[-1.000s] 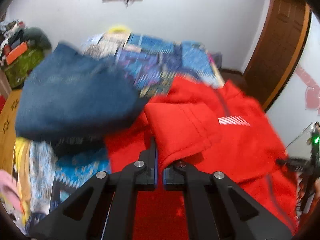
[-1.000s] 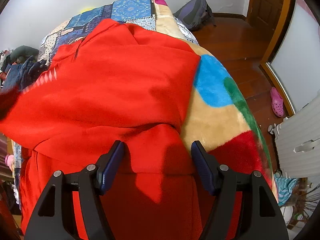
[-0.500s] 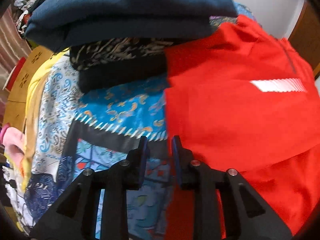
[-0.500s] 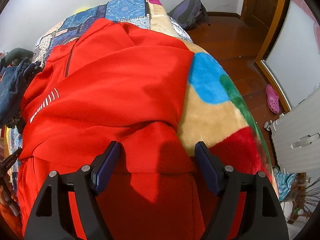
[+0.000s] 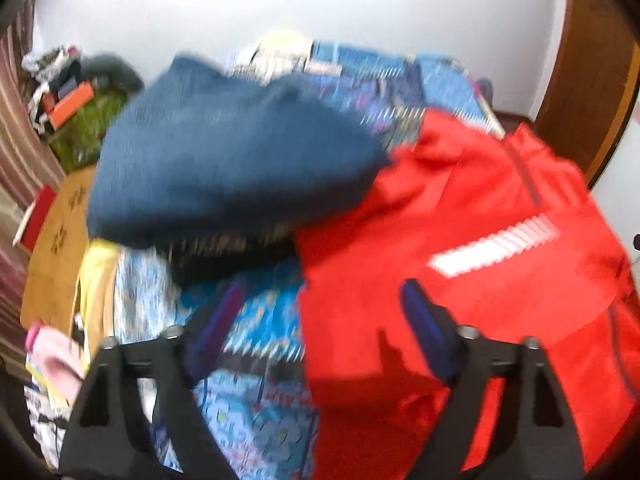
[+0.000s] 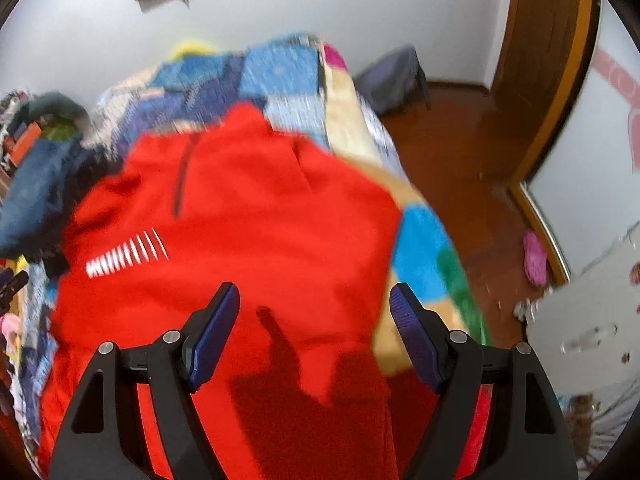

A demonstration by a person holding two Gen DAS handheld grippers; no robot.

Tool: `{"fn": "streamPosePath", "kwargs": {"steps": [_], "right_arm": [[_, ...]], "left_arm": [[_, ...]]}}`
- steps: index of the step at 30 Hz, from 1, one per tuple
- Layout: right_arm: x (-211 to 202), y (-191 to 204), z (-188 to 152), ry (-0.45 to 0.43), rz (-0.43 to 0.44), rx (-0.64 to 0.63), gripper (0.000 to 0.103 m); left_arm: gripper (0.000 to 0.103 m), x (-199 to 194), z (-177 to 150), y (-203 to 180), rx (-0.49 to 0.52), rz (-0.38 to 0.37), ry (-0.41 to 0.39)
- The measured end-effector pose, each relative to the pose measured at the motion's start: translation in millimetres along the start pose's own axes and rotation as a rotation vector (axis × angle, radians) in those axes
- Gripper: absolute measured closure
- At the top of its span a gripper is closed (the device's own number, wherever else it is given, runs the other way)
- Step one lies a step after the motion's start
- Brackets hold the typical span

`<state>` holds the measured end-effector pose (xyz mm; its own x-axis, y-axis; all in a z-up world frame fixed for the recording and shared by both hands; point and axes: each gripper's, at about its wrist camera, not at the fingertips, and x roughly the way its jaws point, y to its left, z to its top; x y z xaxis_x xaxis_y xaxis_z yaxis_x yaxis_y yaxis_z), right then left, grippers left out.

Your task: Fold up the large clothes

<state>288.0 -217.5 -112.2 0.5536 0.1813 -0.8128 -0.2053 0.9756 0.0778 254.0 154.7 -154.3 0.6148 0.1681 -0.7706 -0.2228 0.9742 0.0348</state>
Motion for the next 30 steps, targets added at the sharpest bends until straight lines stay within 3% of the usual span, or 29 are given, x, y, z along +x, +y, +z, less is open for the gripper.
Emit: {"fn": "streamPosePath", "kwargs": {"steps": [3, 8, 13, 16, 22, 30], "right_arm": [[-7, 3, 19, -0.045, 0.035, 0.017, 0.029], [-11, 14, 41, -0.097, 0.049, 0.002, 0.029], [-7, 26, 66, -0.132, 0.047, -0.017, 0.029], [-1, 29, 77, -0.143, 0.068, -0.004, 0.029], [31, 43, 103, -0.117, 0.075, -0.027, 0.029], [106, 49, 133, 0.030, 0.136, 0.037, 0.029]], "left_arm": [[0.010, -8, 25, -17, 0.006, -0.029, -0.059], [0.010, 1, 62, -42, 0.017, -0.109, -0.074], [0.010, 9, 100, -71, 0.070, -0.086, -0.142], [0.010, 24, 119, -82, 0.072, -0.109, -0.149], [0.010, 69, 145, -104, 0.070, -0.167, -0.094], [0.010, 143, 157, -117, 0.054, -0.220, 0.021]]}}
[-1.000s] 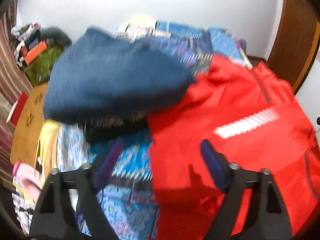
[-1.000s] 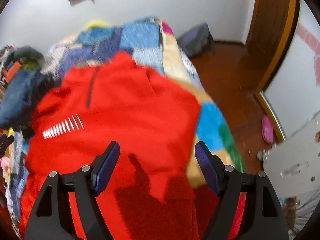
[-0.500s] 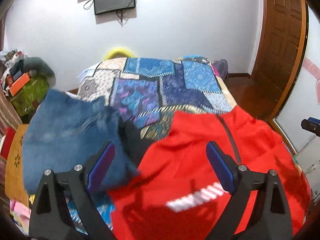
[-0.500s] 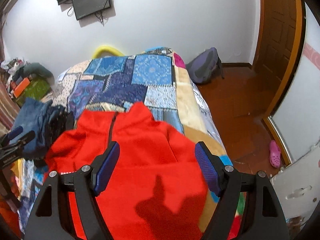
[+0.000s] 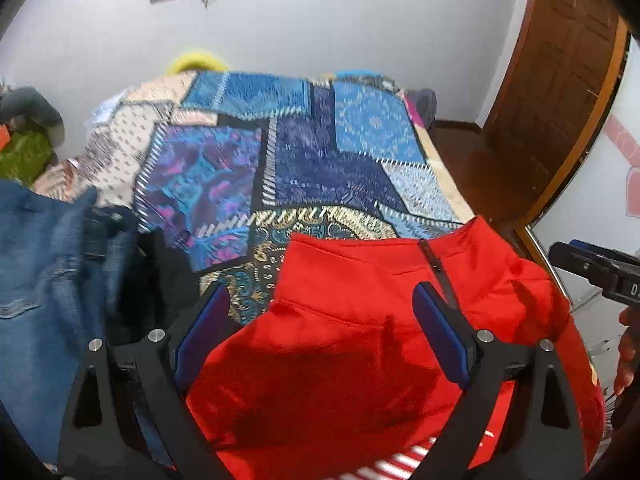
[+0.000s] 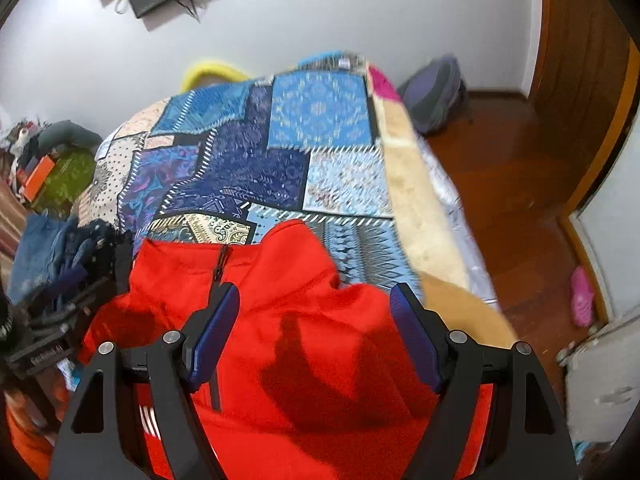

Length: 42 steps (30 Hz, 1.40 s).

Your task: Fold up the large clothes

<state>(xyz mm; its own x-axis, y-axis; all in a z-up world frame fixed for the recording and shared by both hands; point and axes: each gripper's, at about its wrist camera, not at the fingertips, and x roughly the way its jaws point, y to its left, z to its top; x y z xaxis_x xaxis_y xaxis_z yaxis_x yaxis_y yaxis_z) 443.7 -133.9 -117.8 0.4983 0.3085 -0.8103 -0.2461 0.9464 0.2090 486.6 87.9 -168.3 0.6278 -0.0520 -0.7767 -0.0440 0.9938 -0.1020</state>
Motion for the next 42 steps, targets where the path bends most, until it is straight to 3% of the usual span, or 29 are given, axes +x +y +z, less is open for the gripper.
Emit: {"fn": "streamPosePath", "kwargs": {"steps": [7, 9, 11, 14, 17, 21, 25, 34, 39, 42], "right_arm": [[71, -10, 20, 0.145, 0.055, 0.078, 0.029], [89, -17, 20, 0.189, 0.079, 0.123, 0.029], [99, -22, 18, 0.209, 0.112, 0.163, 0.029], [97, -23, 14, 0.177, 0.128, 0.171, 0.030], [91, -17, 12, 0.152, 0.141, 0.140, 0.058], [68, -4, 9, 0.117, 0.134, 0.097, 0.091], [29, 5, 5, 0.072, 0.169, 0.078, 0.093], [-77, 30, -25, -0.034, 0.206, -0.048, 0.093], [-109, 37, -64, -0.062, 0.192, -0.117, 0.093], [-118, 38, -85, -0.057, 0.196, -0.118, 0.093]], "left_arm": [[0.010, 66, 5, 28, -0.147, -0.041, 0.107], [0.010, 82, 3, 36, -0.191, -0.086, 0.134], [0.010, 88, 1, 37, -0.184, -0.128, 0.136], [0.012, 86, -3, 31, -0.125, -0.120, 0.103], [0.032, 78, -3, 25, -0.086, -0.101, 0.075], [0.090, 61, 0, 15, -0.023, -0.060, 0.061], [0.094, 25, 1, -1, 0.045, -0.065, 0.042], [0.094, -104, -17, -22, 0.143, -0.097, -0.082], [0.094, -141, -44, -18, 0.114, -0.167, -0.054], [0.094, -160, -67, -23, 0.136, -0.165, -0.060]]}}
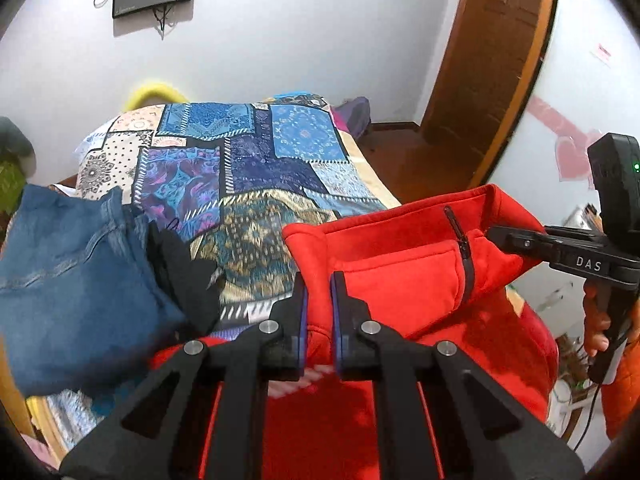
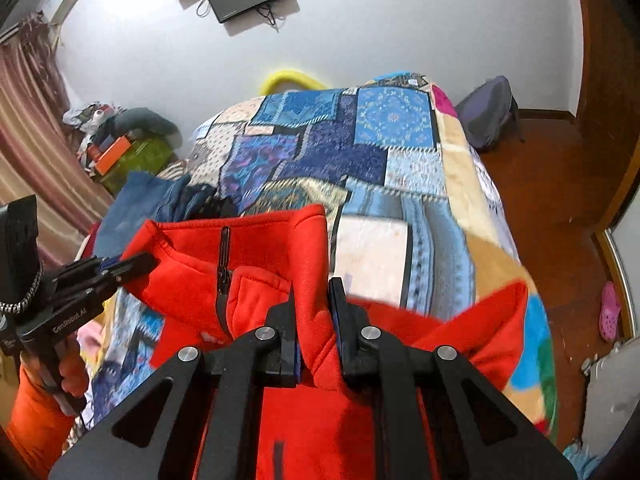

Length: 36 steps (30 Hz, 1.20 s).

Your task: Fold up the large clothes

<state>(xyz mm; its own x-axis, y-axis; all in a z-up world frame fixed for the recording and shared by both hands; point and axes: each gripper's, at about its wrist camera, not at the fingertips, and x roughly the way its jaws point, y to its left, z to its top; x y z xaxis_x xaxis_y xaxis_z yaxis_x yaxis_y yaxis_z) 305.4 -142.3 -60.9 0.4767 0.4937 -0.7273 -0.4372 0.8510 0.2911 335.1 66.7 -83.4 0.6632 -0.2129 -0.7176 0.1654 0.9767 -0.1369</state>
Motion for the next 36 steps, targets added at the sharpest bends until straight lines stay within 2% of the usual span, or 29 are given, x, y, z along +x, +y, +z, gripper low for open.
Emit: {"fn": "streamPosePath", "kwargs": {"steps": [6, 10, 13, 14, 17, 19, 22, 25, 29, 31, 32, 36], "right_arm": [[-8, 11, -42, 0.032, -0.008, -0.007, 0.093], [-8, 15, -69, 0.055, -0.041, -0.031, 0.093], [-5, 12, -87, 0.077, -0.053, -0.029, 0.092], [-4, 9, -91, 0.084, -0.045, -0.019, 0.088], [-6, 3, -103, 0.110, -0.036, -0.005, 0.087], [-10, 3, -110, 0.124, -0.051, -0.018, 0.084], [-19, 4, -112, 0.137, -0.071, -0.055, 0.079], [-29, 5, -107, 0.125, -0.092, -0.080, 0.077], [-45, -1, -87, 0.063, -0.072, -0.049, 0.076], [-50, -3, -76, 0.034, -0.058, -0.030, 0.066], [-51, -3, -69, 0.022, -0.056, -0.023, 0.058], [-46, -2, -44, -0.029, -0.062, -0.016, 0.055]], "left_arm": [[0.093, -15, -51, -16, 0.056, -0.003, 0.059], [0.092, -16, -81, -21, 0.062, -0.048, 0.119], [0.092, -15, -102, -26, 0.086, -0.054, 0.157], [0.090, -15, -108, -27, 0.098, -0.049, 0.168], [0.079, -16, -127, -30, 0.138, -0.020, 0.192], [0.065, -19, -133, -29, 0.155, 0.005, 0.198], [0.050, -31, -133, -22, 0.154, 0.028, 0.165], [0.042, -47, -126, -12, 0.122, 0.044, 0.106], [0.037, -58, -106, 4, 0.071, 0.084, 0.041], [0.037, -56, -96, 11, 0.054, 0.111, 0.021], [0.037, -54, -92, 14, 0.047, 0.118, 0.015], [0.035, -40, -73, 27, -0.008, 0.093, 0.000]]}}
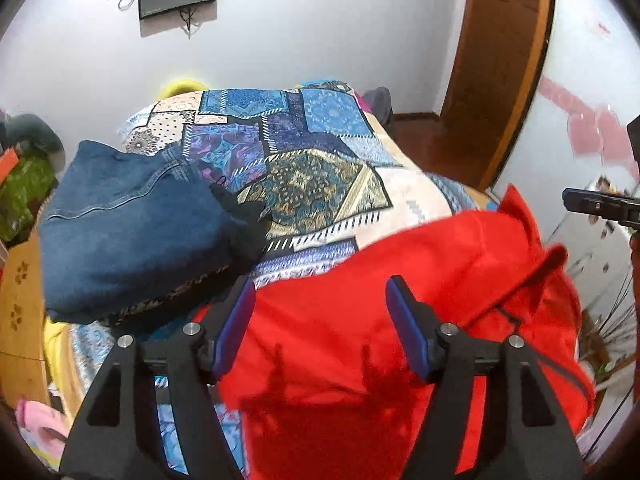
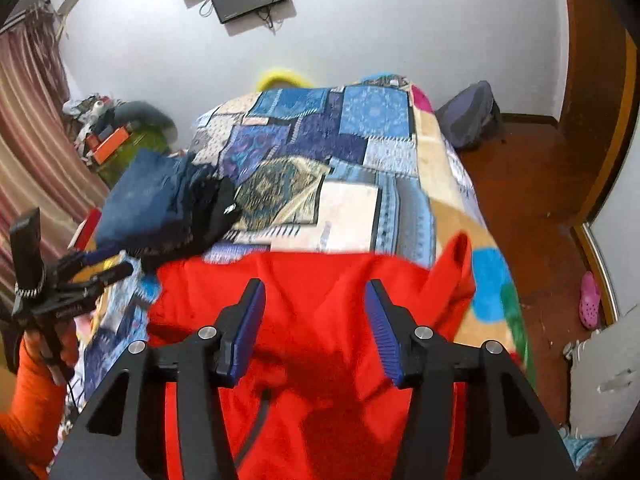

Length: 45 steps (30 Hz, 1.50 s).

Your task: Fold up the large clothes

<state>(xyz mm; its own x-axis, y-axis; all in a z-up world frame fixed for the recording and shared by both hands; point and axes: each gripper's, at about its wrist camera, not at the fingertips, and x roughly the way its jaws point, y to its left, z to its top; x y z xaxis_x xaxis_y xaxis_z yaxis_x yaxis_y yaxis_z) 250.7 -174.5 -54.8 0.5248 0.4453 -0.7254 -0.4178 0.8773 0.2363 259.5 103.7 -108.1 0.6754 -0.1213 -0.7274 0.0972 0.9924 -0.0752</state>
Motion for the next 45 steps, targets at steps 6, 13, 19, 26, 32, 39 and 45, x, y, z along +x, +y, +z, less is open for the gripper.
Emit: {"fn": "streamPosePath", "kwargs": {"steps": [6, 13, 19, 26, 32, 39, 45], "right_arm": [[47, -5, 9, 0.090, 0.003, 0.060, 0.055], [92, -26, -40, 0.294, -0.002, 0.124, 0.055], [72, -48, -73, 0.283, 0.006, 0.182, 0.040], [58, -66, -90, 0.285, -0.073, 0.219, 0.039], [45, -75, -90, 0.272, -0.097, 0.252, 0.039], [31, -83, -53, 0.147, -0.123, 0.249, 0.039], [53, -105, -24, 0.101, -0.156, 0.315, 0.039]], "left_arm": [[0.034, 45, 4, 3, -0.070, -0.057, 0.104], [0.034, 87, -40, -35, 0.061, -0.095, 0.282], [0.029, 86, -62, -50, 0.124, -0.094, 0.319], [0.026, 77, -75, -31, -0.023, -0.133, 0.329], [0.025, 51, -80, -25, -0.020, -0.099, 0.303], [0.023, 27, -59, 15, -0.094, 0.034, 0.203], [0.021, 53, -50, 54, -0.254, 0.090, 0.208]]}}
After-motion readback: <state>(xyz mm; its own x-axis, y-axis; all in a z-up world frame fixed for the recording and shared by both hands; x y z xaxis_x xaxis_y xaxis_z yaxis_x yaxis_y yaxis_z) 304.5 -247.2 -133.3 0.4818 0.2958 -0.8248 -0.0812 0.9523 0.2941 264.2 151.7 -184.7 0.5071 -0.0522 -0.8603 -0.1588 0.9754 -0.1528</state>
